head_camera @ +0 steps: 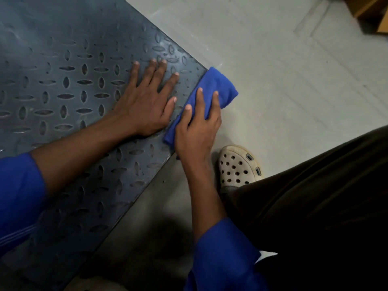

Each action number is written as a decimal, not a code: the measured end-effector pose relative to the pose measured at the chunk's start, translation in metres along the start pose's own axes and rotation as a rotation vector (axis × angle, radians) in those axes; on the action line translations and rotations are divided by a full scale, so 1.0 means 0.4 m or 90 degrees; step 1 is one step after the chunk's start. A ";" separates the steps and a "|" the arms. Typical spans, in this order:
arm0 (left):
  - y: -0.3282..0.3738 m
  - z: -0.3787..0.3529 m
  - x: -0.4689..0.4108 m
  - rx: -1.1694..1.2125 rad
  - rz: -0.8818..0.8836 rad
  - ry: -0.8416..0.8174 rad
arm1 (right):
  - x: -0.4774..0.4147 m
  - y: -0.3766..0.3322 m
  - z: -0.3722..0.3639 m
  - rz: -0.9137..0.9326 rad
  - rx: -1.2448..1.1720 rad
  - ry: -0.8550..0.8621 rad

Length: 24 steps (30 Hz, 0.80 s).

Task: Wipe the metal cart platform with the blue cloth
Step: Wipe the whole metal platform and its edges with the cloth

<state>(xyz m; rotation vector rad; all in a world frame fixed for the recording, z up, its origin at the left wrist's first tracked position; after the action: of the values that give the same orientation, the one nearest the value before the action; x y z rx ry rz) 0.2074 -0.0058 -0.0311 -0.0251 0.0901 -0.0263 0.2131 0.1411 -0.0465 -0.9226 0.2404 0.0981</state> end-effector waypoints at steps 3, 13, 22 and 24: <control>-0.002 -0.003 -0.004 0.007 -0.005 -0.001 | -0.010 -0.008 0.017 -0.014 0.035 0.040; 0.002 0.008 0.003 0.007 -0.005 -0.013 | -0.174 0.033 0.008 -0.095 -0.100 -0.060; 0.001 0.012 0.004 0.014 -0.006 -0.011 | -0.132 0.034 0.000 -0.032 -0.065 -0.081; -0.001 0.014 0.016 0.017 -0.021 -0.009 | -0.178 0.040 -0.001 -0.045 -0.056 -0.084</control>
<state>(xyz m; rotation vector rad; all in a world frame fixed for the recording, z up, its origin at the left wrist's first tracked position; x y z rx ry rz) 0.2144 -0.0062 -0.0260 -0.0008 0.0747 -0.0595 0.1410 0.1520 -0.0415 -1.0078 0.0816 0.1038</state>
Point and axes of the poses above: each hand's wrist, its own x-axis away from the middle knuckle, its own z-axis out of the back of the hand, y = z × x, the point moved 1 cm from there along -x, towards the middle knuckle, and after that the axes turned 9 degrees about -x, right-handed, at the moved point
